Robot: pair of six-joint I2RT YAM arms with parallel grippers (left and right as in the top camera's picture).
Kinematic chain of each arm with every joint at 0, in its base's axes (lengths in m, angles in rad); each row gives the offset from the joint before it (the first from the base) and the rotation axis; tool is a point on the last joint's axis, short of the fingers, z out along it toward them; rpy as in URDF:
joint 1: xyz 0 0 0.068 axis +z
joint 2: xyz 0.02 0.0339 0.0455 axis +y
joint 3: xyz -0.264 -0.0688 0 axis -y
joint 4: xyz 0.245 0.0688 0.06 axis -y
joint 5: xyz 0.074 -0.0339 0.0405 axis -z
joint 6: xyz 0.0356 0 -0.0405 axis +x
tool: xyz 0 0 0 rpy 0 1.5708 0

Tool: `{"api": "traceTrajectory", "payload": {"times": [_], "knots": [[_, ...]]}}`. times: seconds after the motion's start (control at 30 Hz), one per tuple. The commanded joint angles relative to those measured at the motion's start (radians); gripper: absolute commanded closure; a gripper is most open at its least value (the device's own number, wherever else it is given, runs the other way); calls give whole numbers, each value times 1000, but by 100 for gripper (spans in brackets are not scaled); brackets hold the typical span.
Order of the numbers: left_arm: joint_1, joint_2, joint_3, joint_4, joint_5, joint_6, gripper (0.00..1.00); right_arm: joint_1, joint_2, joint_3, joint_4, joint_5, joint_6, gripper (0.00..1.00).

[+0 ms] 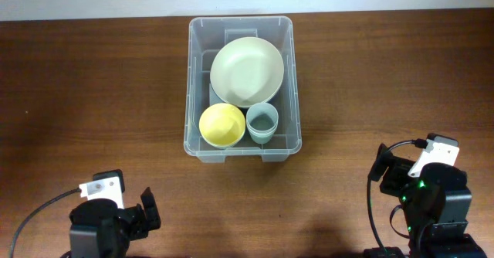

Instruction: Pack container

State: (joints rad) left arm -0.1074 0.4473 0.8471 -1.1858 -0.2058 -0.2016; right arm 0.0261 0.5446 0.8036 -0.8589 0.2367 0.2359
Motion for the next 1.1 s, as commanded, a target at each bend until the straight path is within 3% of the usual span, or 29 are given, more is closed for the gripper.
{"api": "traceTrajectory", "payload": {"times": [0.0,0.13,0.3,0.5,0.57,0.67,0.8,1.07], "knots": [[-4,-10,-4,0,7,6,1,1,-31,-15,3,-23,5,1],[-4,-10,-4,0,7,6,1,1,-97,-61,33,-64,-99,1],[-4,-10,-4,0,7,6,1,1,-260,-240,221,-128,-181,1],[-4,-10,-4,0,7,6,1,1,-466,-542,569,-202,-180,1],[-4,-10,-4,0,7,6,1,1,-512,-680,771,-208,-180,1],[-4,-10,-4,0,7,6,1,1,-539,-784,926,-208,-180,1],[-4,-10,-4,0,7,6,1,1,-541,-798,783,-207,-176,1],[-4,-10,-4,0,7,6,1,0,-538,-798,780,-207,-177,1]]}}
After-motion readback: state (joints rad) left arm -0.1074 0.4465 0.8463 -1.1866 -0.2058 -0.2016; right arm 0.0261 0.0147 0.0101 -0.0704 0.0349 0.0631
